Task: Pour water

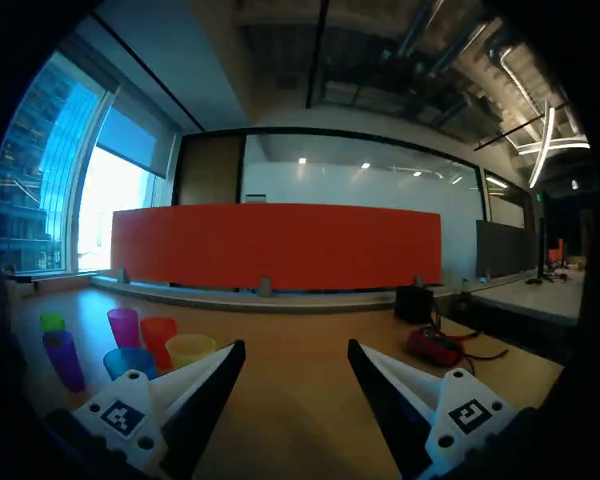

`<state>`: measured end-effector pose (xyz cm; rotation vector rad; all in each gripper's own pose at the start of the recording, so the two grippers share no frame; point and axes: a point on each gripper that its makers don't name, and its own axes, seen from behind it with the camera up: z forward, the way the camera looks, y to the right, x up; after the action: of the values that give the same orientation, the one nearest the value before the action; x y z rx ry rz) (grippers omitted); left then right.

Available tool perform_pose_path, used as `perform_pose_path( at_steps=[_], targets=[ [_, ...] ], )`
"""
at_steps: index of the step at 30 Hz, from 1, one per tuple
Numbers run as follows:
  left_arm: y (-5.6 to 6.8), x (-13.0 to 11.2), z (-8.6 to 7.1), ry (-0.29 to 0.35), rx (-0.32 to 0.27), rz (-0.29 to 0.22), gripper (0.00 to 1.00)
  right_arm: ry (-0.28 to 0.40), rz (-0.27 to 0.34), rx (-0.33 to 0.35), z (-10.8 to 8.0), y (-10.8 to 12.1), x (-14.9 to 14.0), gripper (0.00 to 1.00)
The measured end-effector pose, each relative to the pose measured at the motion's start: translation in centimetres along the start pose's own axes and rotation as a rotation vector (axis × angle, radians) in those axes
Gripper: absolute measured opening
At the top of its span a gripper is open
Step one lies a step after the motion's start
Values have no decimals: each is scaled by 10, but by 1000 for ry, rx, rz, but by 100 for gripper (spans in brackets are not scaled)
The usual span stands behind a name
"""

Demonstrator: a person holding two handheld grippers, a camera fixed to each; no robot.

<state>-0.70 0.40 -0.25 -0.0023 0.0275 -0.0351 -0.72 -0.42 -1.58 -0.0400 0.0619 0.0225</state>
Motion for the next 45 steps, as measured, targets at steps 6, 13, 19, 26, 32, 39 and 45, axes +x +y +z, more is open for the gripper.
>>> perform_pose_path(
  at_steps=[6, 13, 19, 26, 32, 39, 45],
  targets=[
    [0, 0, 0, 0, 0, 0, 99, -12, 9, 1, 1, 0, -5, 99],
    [0, 0, 0, 0, 0, 0, 99, -16, 17, 8, 2, 0, -4, 99],
    [0, -1, -1, 0, 0, 0, 99, -16, 18, 19, 0, -2, -4, 99],
    [0, -1, -1, 0, 0, 0, 98, -16, 19, 18, 0, -1, -4, 99],
    [0, -1, -1, 0, 0, 0, 99, -17, 19, 17, -1, 0, -5, 99],
    [0, -1, -1, 0, 0, 0, 99, -19, 20, 18, -1, -1, -5, 99],
    [0, -1, -1, 0, 0, 0, 99, -19, 19, 18, 0, -1, -6, 99]
  ],
)
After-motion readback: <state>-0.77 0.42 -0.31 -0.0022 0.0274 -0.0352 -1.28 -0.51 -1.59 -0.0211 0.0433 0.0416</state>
